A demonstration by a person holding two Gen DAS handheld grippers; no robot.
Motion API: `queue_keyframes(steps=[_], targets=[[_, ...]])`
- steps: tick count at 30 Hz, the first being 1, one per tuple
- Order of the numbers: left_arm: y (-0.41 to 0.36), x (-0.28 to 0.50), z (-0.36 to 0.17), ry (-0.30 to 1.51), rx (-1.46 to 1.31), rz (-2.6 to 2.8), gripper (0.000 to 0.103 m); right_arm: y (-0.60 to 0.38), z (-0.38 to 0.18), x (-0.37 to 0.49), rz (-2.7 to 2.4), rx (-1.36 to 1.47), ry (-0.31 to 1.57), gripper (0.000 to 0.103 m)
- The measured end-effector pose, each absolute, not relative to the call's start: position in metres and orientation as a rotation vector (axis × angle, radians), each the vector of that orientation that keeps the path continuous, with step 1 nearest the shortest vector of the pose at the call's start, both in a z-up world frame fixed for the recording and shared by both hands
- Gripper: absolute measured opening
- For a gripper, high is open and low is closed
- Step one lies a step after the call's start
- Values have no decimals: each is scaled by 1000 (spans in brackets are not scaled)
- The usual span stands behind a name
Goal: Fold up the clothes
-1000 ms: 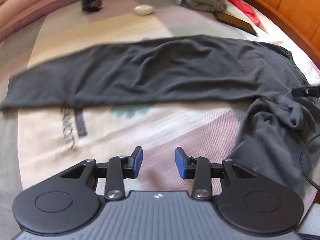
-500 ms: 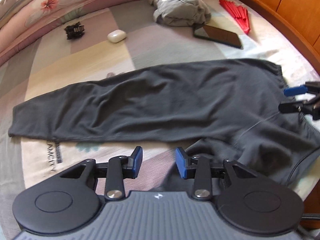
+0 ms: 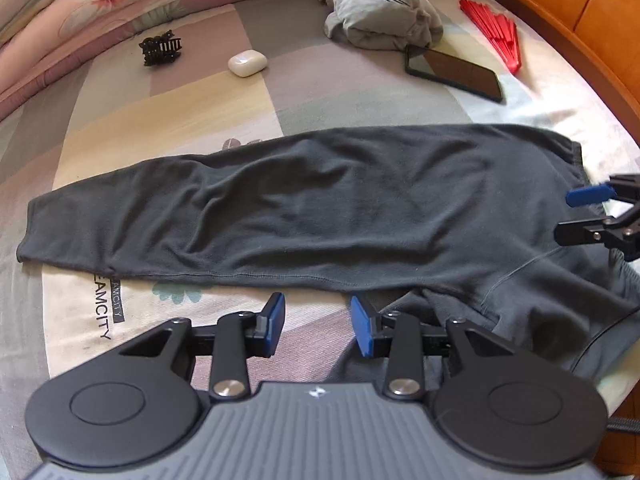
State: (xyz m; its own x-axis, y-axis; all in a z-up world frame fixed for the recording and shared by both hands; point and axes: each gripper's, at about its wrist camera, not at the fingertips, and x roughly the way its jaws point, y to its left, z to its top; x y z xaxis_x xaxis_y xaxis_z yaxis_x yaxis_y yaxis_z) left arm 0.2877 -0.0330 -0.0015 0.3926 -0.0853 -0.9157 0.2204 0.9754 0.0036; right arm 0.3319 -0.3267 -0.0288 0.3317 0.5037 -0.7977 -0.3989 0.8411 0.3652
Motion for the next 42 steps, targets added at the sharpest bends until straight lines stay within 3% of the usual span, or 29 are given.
queue_keyframes(steps=[26, 32, 42], targets=[[114, 246, -55, 1095, 60, -562, 41, -175, -33, 247, 289, -1, 1113, 102], [113, 249, -62, 1060, 34, -558, 42, -210, -7, 251, 238, 28, 1015, 102], [100, 246, -71, 1003, -16, -592, 42, -321, -74, 327, -35, 173, 1033, 103]])
